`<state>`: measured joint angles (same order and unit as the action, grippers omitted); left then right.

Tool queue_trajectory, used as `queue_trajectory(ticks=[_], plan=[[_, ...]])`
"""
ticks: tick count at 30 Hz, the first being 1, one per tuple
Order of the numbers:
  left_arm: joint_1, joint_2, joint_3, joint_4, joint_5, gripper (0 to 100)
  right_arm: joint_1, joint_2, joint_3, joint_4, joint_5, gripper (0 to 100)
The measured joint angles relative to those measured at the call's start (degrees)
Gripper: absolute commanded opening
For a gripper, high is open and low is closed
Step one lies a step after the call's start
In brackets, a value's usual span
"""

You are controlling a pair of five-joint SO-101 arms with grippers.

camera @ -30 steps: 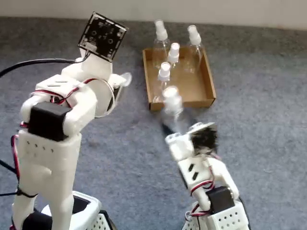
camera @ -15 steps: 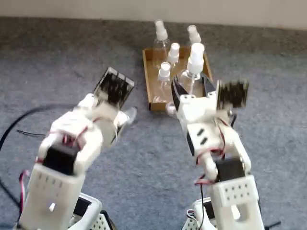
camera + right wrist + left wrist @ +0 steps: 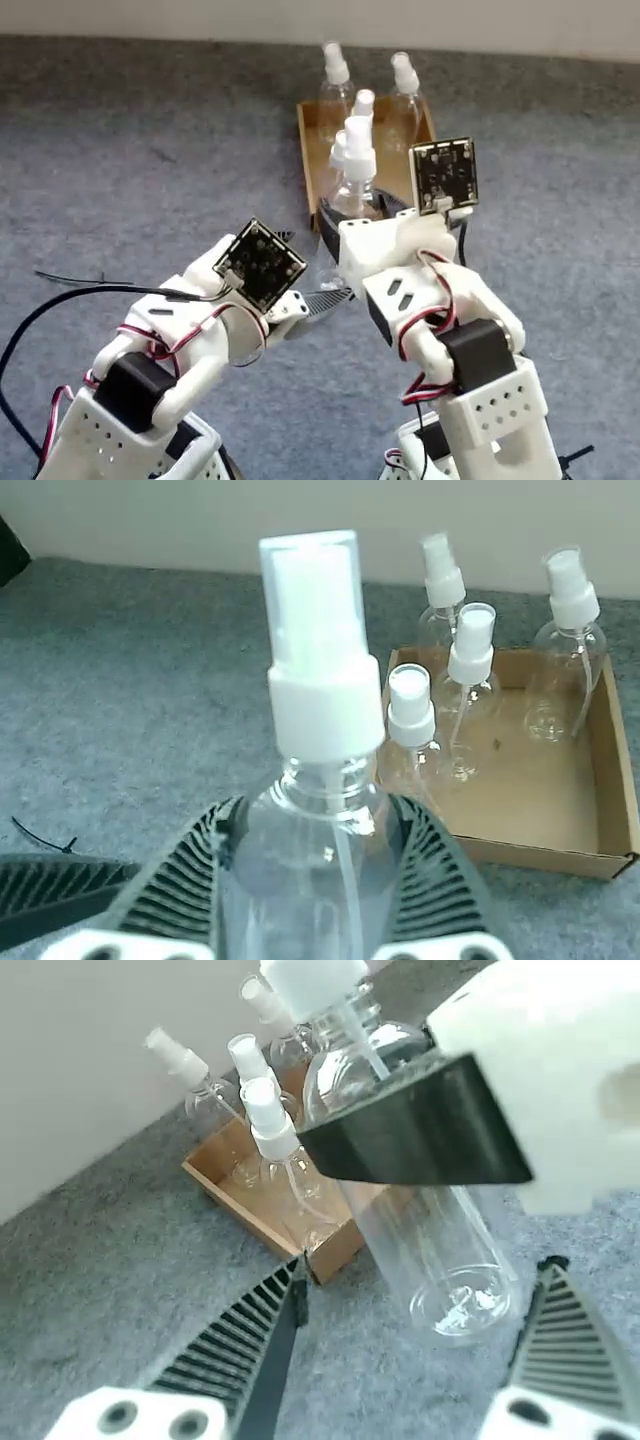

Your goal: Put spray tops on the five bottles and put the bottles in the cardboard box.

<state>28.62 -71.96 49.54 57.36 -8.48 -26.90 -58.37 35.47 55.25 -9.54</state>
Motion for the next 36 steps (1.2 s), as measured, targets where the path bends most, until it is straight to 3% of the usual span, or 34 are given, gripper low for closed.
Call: queue_trajectory(ticks=[8, 28, 36], plan=[[-0.62, 0.00, 1.14, -2.02, 0.09, 32, -0.26, 0.00, -5.01, 8.88, 0.00, 0.5], [-5.10, -0.70, 1.05, -2.02, -1.58, 32, -0.09, -4.84, -5.19, 9.23, 1.14, 0.5], [-5.71, -0.88, 1.67, -0.79, -1.85, 32, 17.49, 7.38, -5.19, -8.26, 11.25, 0.5]])
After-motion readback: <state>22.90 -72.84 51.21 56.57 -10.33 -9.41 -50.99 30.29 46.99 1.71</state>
